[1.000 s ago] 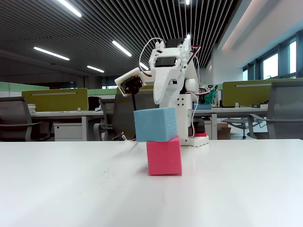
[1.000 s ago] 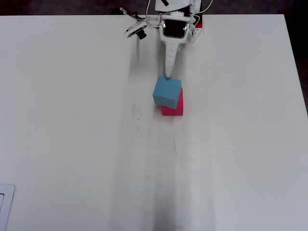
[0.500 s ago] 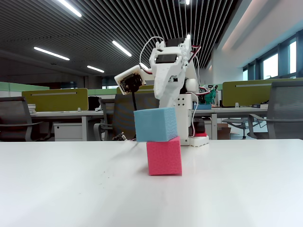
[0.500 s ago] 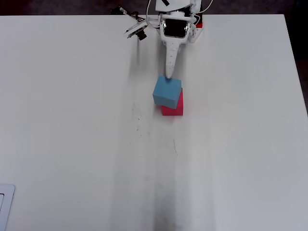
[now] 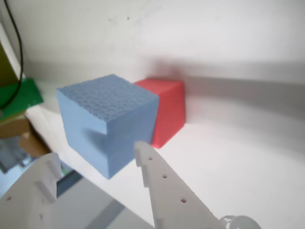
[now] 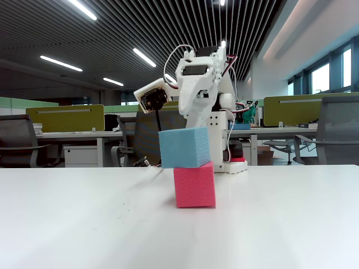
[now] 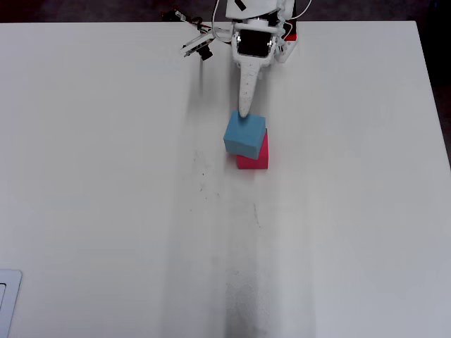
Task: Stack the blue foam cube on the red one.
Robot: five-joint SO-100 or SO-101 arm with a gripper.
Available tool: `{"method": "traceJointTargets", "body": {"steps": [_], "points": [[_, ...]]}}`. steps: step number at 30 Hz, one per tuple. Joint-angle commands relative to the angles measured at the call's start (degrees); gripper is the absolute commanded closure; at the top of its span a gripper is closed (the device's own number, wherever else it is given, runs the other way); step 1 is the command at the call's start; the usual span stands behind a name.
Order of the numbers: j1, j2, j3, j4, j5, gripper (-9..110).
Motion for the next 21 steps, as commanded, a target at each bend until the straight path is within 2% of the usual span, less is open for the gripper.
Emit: {"method": "traceJointTargets", "body": {"steps": [1, 21], "points": [[0.3, 0.4, -0.4, -0.4, 0.4, 79], [0.3, 0.4, 3.6, -3.1, 0.5, 79]]}}
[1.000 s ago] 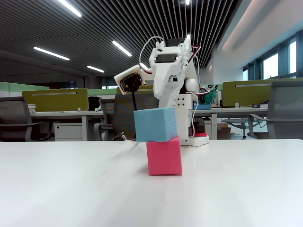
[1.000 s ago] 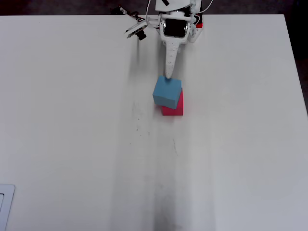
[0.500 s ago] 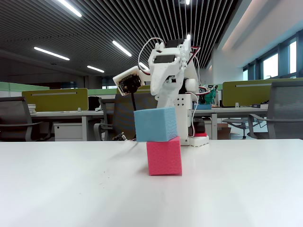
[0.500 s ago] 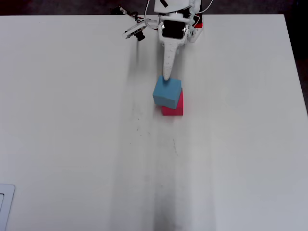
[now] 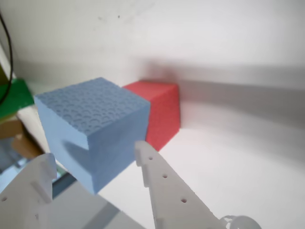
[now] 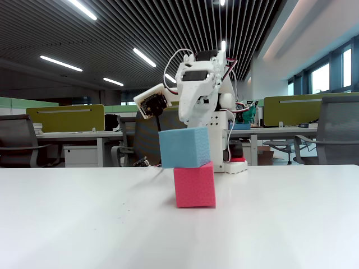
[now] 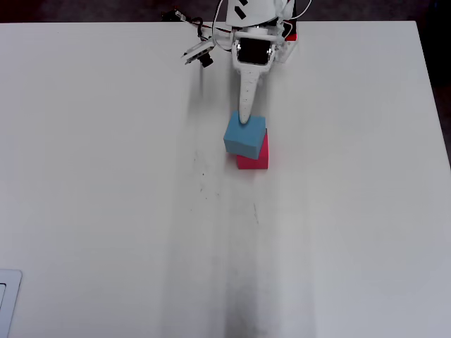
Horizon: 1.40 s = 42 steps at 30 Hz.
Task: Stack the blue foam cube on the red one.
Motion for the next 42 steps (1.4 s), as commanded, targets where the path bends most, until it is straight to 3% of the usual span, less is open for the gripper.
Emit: {"method": "traceJointTargets", "body": {"steps": [1, 12, 42], "points": [[0.3, 0.4, -0.3, 0.6, 0.3, 79], [-6.4, 0.3, -7.2, 9.7, 0.4, 73], [-3.5, 0.3, -5.1, 9.8, 0.4, 73]]}}
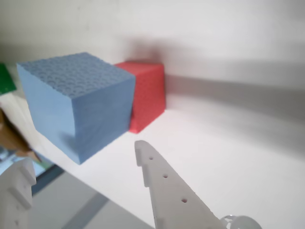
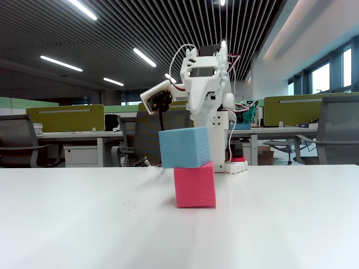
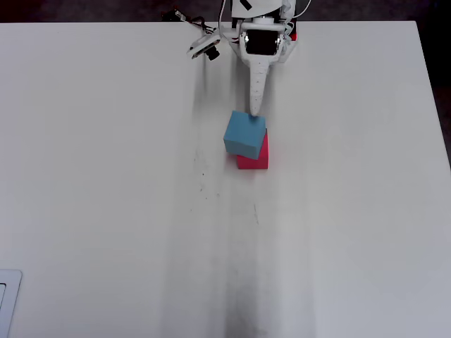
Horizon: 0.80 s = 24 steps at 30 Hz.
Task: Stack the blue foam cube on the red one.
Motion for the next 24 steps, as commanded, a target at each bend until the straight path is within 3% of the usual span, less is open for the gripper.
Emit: {"method": "traceJointTargets", "body": {"steps": [1, 19, 24], "points": [[0.2, -0.4, -0.1, 0.9, 0.2, 72], [-1.3, -0.4, -3.9, 6.7, 0.2, 72], [-1.7, -0.4, -4.3, 7.5, 0.2, 77]]}}
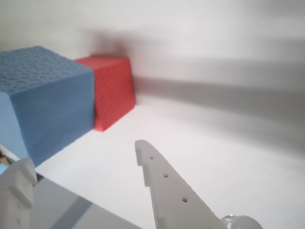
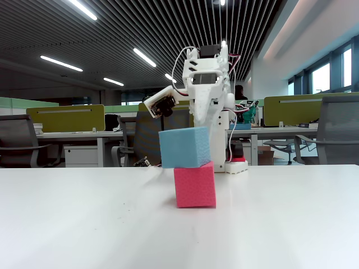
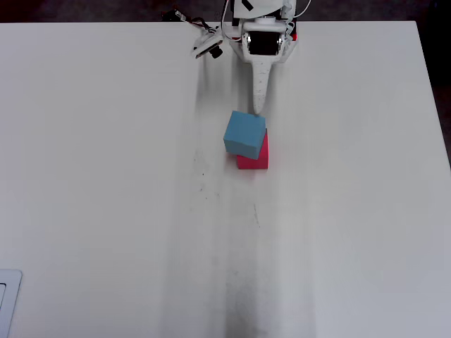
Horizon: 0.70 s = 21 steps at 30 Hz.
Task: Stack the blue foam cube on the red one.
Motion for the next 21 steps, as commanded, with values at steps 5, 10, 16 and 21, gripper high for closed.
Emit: {"method": "traceJointTargets", "body": {"steps": [5, 10, 16, 21], "points": [[-0.8, -0.5, -4.4, 1.8, 0.2, 81], [-0.8, -0.5, -4.1, 2.1, 0.2, 81], [-0.8, -0.5, -3.2, 1.9, 0.2, 81], [-0.8, -0.5, -1.6, 1.7, 0.2, 83]]}}
